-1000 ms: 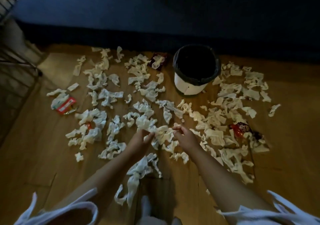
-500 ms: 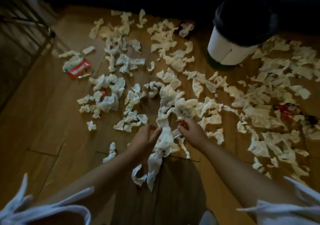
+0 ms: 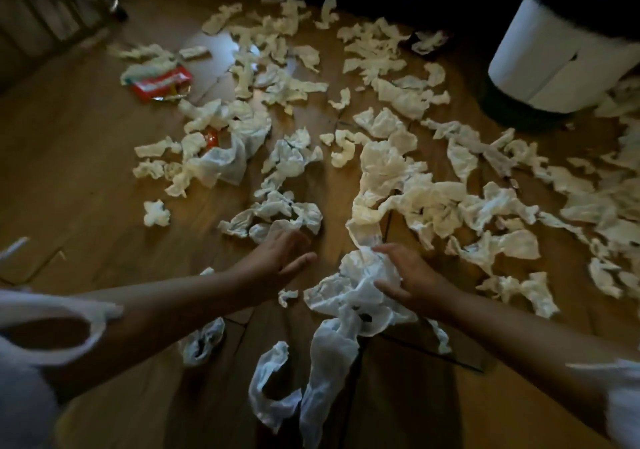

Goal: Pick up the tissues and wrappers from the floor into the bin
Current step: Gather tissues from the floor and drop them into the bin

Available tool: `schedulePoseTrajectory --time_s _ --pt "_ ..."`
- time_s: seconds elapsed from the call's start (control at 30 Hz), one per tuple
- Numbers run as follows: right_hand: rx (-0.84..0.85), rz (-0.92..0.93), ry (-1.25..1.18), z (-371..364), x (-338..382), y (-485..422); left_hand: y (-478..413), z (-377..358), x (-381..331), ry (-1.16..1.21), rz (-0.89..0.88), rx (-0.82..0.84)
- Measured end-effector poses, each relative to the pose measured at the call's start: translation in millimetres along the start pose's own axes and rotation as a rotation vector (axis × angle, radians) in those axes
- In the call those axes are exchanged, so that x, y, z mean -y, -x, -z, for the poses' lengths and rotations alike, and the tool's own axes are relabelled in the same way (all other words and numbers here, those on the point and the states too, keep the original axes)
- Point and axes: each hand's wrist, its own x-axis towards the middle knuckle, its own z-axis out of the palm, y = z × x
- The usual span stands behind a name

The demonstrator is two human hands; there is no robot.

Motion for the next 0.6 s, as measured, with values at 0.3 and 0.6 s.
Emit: schedulePoseTrajectory --time_s 0.3,0.6 --pt "0.101 -0.105 0.294 -45.4 18.4 -17.6 58.8 -9.2 84.8 -0.072 0.586 -0.03" --pt "-0.56 -0.338 -0.431 -0.9 32.8 -11.6 66.9 -73.1 44.9 -0.001 0.119 0.274"
